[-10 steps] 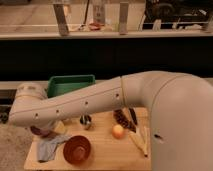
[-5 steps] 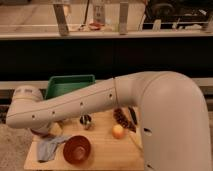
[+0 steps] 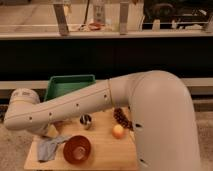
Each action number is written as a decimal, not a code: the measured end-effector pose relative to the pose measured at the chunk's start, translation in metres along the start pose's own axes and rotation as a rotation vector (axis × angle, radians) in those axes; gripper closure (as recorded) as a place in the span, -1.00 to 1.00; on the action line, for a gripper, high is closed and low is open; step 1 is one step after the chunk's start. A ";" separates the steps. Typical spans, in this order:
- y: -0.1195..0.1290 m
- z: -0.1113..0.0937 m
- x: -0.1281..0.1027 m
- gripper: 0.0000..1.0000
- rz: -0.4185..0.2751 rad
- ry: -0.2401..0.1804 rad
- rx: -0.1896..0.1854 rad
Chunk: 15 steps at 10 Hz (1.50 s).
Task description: Place towel in metal cup
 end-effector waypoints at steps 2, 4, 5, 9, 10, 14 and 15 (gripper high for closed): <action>0.002 0.007 0.003 -0.60 -0.047 -0.023 -0.035; 0.005 0.020 0.010 -0.60 -0.164 -0.060 -0.113; 0.009 0.024 0.012 -0.60 -0.199 -0.065 -0.118; 0.014 0.051 -0.002 -0.60 -0.592 -0.154 0.004; 0.010 0.057 -0.010 -0.60 -0.687 -0.181 0.031; -0.004 0.100 -0.029 -0.60 -0.869 -0.208 -0.040; -0.004 0.111 -0.029 -0.60 -0.901 -0.207 -0.048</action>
